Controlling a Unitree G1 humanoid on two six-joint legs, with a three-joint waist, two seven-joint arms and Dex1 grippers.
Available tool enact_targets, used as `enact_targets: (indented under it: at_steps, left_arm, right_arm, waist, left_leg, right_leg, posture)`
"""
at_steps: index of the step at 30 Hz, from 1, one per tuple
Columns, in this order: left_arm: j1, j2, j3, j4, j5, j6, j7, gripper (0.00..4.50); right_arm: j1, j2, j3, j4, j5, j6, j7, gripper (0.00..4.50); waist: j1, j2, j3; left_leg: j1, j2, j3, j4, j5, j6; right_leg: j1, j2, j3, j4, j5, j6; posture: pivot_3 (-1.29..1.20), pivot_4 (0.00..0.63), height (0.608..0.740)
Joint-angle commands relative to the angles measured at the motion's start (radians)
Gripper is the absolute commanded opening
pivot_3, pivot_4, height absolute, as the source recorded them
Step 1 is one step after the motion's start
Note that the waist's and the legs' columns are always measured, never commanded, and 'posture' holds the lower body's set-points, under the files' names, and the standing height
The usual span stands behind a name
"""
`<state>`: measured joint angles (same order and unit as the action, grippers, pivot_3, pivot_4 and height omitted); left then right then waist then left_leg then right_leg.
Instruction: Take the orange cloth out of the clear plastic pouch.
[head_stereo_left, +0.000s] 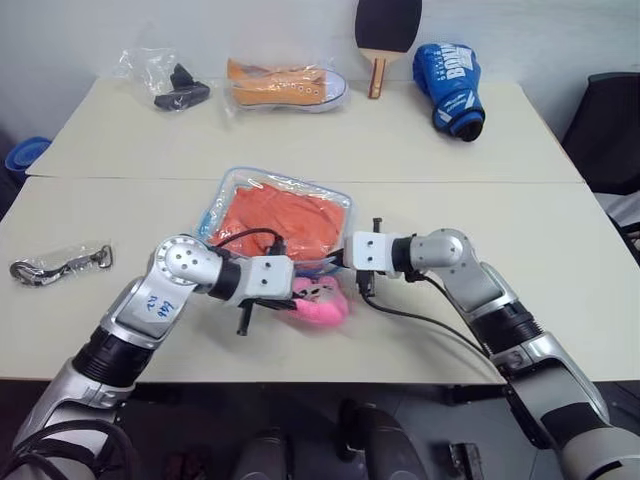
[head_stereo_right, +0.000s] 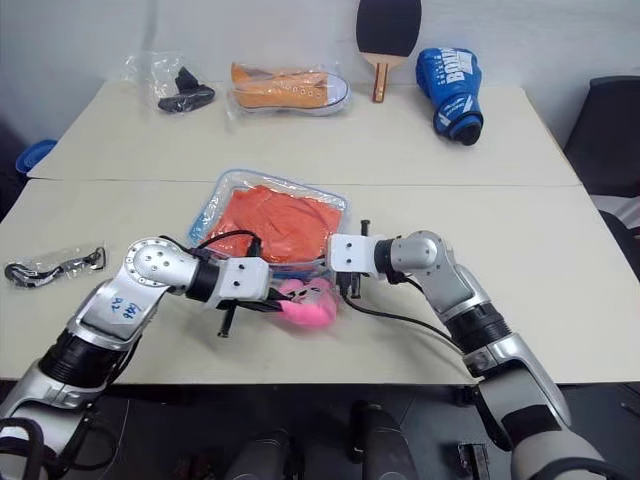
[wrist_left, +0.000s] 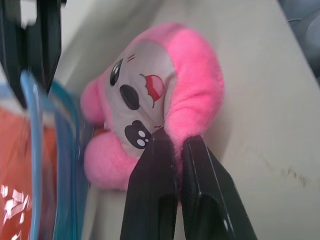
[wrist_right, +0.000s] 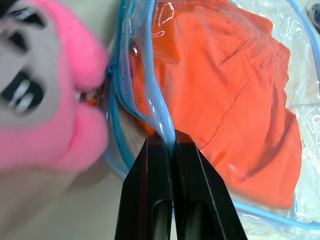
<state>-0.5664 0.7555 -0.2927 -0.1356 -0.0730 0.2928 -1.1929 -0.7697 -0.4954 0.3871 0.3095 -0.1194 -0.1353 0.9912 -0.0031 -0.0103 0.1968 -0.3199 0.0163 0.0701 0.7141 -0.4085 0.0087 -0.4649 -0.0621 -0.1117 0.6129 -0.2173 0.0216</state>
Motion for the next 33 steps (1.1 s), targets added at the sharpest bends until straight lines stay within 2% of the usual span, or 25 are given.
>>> enact_targets:
  at_steps: [1, 8, 11, 16, 19, 25, 31, 32, 33]
  left_arm:
    - [0.027, 0.075, 0.123, 0.040, -0.046, 0.033, -0.004, 0.00]
    - [0.067, 0.208, 0.350, 0.128, -0.211, 0.170, -0.049, 0.00]
    - [0.066, 0.269, 0.408, 0.245, -0.199, 0.137, -0.039, 0.00]
    - [0.082, 0.322, 0.426, 0.355, -0.170, 0.048, -0.041, 0.00]
    - [0.056, 0.324, 0.414, 0.502, -0.128, -0.017, -0.005, 0.00]
    - [0.080, 0.276, 0.393, 0.422, -0.161, -0.024, -0.023, 0.00]
    - [0.046, 0.255, 0.407, 0.487, -0.157, 0.021, 0.025, 0.00]
    - [0.045, 0.252, 0.414, 0.487, -0.169, 0.041, 0.028, 0.55]
    - [0.051, 0.250, 0.419, 0.477, -0.178, 0.045, 0.024, 0.76]
  right_arm:
    - [0.009, -0.072, -0.042, -0.054, 0.012, -0.076, 0.044, 0.03]
    - [0.054, -0.203, -0.086, -0.061, 0.040, -0.218, 0.094, 0.03]
    - [0.088, -0.261, -0.120, -0.087, 0.083, -0.238, 0.135, 0.03]
    - [0.137, -0.315, -0.144, -0.124, 0.112, -0.253, 0.171, 0.03]
    - [0.159, -0.329, -0.168, -0.151, 0.140, -0.238, 0.184, 0.03]
    - [0.182, -0.313, -0.166, -0.200, 0.153, -0.207, 0.179, 0.03]
    - [0.203, -0.317, -0.178, -0.220, 0.158, -0.175, 0.169, 0.03]
    - [0.211, -0.317, -0.181, -0.228, 0.160, -0.165, 0.166, 0.00]
    - [0.220, -0.317, -0.184, -0.237, 0.161, -0.155, 0.163, 0.00]
  waist:
    - [0.000, 0.000, 0.000]
    - [0.000, 0.000, 0.000]
    - [0.002, 0.001, 0.000]
    - [0.001, 0.001, 0.000]
    - [0.002, 0.001, 0.001]
    - [0.002, 0.001, 0.001]
    - [0.002, 0.001, 0.001]
    - [0.002, 0.001, 0.001]
    - [0.002, 0.001, 0.001]
  left_leg:
    - [0.000, 0.000, 0.000, 0.000, 0.000, 0.000]
    - [0.000, 0.000, 0.000, 0.000, 0.000, 0.000]
    - [0.000, 0.000, -0.001, 0.000, 0.000, 0.000]
    - [0.000, 0.000, -0.001, 0.000, -0.001, 0.000]
    - [0.000, 0.000, -0.001, -0.001, -0.001, 0.000]
    - [0.000, 0.000, 0.000, -0.001, -0.002, 0.000]
    - [0.000, 0.000, 0.000, -0.001, -0.002, 0.000]
    - [0.000, 0.000, 0.000, -0.001, -0.002, 0.000]
    - [0.000, 0.000, 0.000, -0.001, -0.002, 0.000]
  right_leg:
    - [0.000, 0.000, 0.000, 0.000, 0.000, 0.000]
    - [0.000, -0.001, -0.001, -0.001, 0.000, 0.000]
    - [0.000, -0.001, -0.002, -0.001, 0.000, 0.000]
    - [0.000, -0.002, -0.003, -0.002, 0.000, 0.000]
    - [0.000, -0.001, -0.004, -0.001, 0.000, -0.001]
    - [0.000, -0.002, -0.004, -0.001, 0.000, -0.001]
    - [0.000, -0.002, -0.004, -0.001, 0.000, -0.001]
    - [0.000, -0.002, -0.004, -0.001, 0.000, -0.001]
    - [0.000, -0.002, -0.004, -0.001, 0.000, -0.001]
  posture:
    - [0.00, 0.150, 0.740]
    - [0.00, 0.150, 0.740]
    - [0.00, 0.150, 0.740]
    - [0.00, 0.150, 0.740]
    - [0.00, 0.150, 0.740]
    - [0.00, 0.150, 0.740]
    - [0.00, 0.150, 0.740]
    - [0.00, 0.150, 0.740]
    - [0.00, 0.150, 0.740]
